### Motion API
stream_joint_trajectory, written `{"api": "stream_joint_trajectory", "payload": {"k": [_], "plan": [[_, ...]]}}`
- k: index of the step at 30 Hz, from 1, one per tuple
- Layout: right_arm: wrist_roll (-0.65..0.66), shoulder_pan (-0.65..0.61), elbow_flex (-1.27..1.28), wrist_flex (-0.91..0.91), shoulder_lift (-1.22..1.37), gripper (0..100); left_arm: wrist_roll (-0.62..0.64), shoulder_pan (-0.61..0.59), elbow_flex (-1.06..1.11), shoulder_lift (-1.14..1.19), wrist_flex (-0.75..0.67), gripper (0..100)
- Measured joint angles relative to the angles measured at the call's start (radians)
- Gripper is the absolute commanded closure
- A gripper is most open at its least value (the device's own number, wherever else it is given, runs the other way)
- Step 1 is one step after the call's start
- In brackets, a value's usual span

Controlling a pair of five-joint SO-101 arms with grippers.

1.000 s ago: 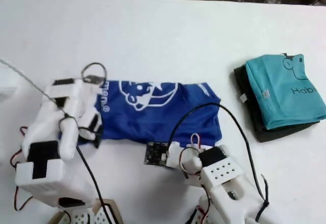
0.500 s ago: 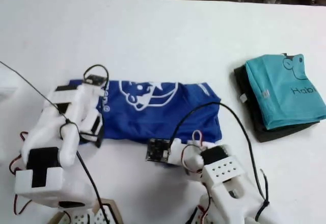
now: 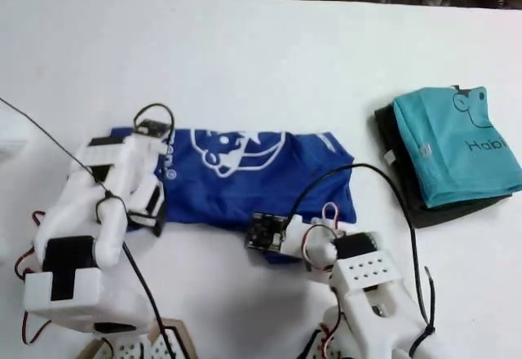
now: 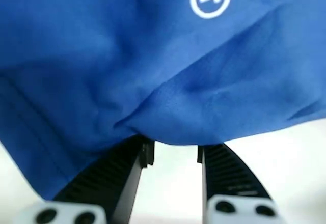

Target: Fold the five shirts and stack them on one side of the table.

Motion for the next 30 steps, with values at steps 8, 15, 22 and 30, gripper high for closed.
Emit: {"api": "stream_joint_trajectory", "payload": {"k": [8, 15, 22, 30], "plan": [[0.0, 0.012, -0.071, 0.044, -0.005, 97.8, 0.0, 0.0, 0.0, 0.0, 0.0, 83], [0.0, 0.025, -0.304, 0.158, -0.005, 97.8, 0.0, 0.0, 0.0, 0.0, 0.0, 83], [0.002, 0.023, -0.485, 0.147, 0.06, 97.8, 0.0, 0.0, 0.0, 0.0, 0.0, 83], [0.002, 0.023, -0.776, 0.12, 0.442, 97.7, 0.0, 0.0, 0.0, 0.0, 0.0, 83]]}}
